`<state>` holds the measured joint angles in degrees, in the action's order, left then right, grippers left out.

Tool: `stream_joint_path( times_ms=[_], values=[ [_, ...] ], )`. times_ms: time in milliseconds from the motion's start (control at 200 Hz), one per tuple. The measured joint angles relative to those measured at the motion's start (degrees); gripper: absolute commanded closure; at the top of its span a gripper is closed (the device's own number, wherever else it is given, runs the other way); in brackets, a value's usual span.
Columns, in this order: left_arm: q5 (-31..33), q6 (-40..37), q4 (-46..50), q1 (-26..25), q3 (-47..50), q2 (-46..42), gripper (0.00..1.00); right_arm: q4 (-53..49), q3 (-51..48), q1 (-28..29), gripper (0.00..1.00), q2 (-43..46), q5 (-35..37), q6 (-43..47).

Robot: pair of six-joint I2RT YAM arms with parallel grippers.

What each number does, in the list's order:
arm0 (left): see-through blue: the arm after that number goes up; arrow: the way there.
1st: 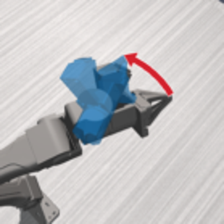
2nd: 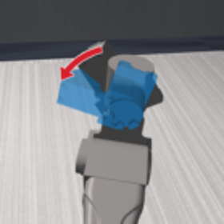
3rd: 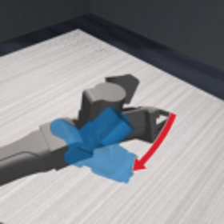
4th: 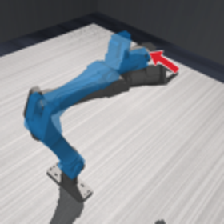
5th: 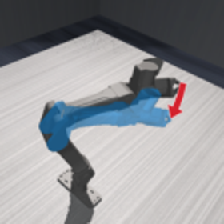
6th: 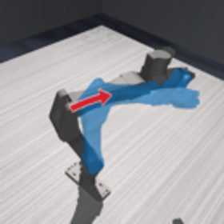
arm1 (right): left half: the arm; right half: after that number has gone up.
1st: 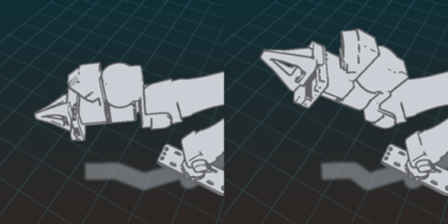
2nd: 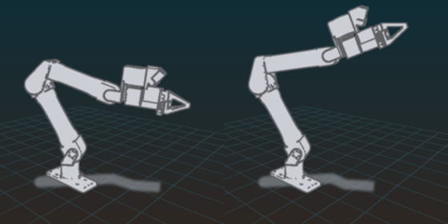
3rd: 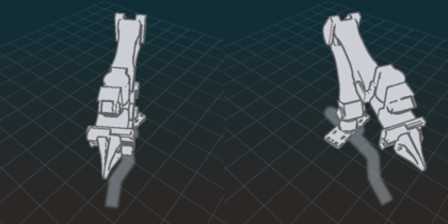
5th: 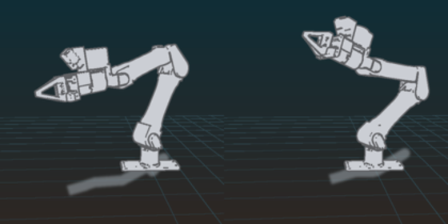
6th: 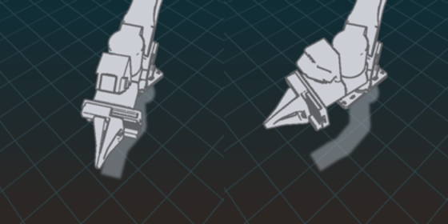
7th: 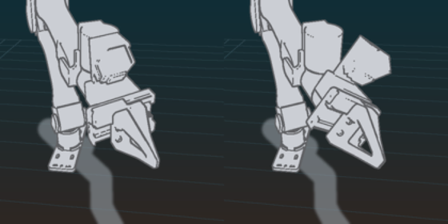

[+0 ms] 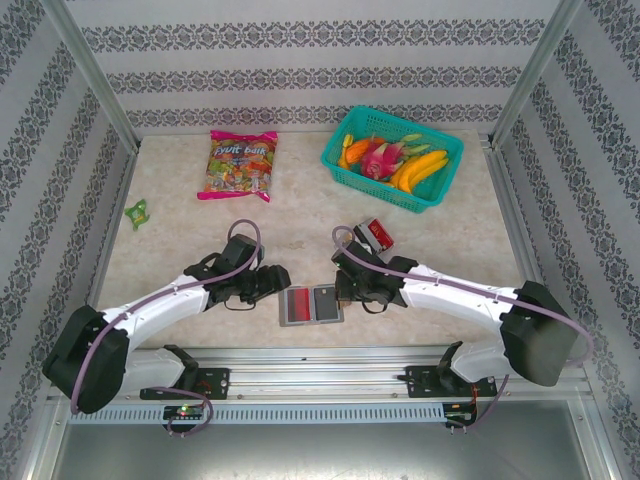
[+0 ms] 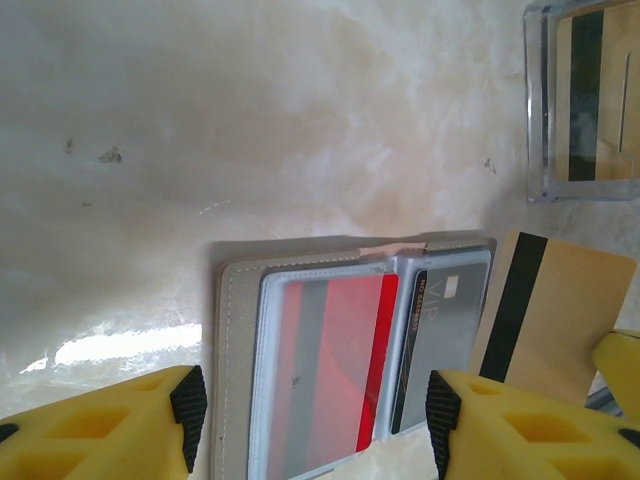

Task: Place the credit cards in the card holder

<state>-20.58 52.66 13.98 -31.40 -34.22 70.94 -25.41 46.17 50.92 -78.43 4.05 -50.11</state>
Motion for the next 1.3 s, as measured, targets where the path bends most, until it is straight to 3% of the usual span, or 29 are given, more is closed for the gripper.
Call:
stream_joint_path(
  times_ms=[420, 1299],
  values=[
    [-1.3, 0.0, -1.0, -1.7, 0.0, 5.9, 0.39, 1.0, -1.4, 0.7, 1.00, 0.3, 1.8, -1.0],
    [-0.8, 0.0, -1.7, -3.1, -0.2, 9.7, 0.44, 4.4, -3.9, 0.7, 1.00, 3.3, 1.5, -2.7]
  ],
)
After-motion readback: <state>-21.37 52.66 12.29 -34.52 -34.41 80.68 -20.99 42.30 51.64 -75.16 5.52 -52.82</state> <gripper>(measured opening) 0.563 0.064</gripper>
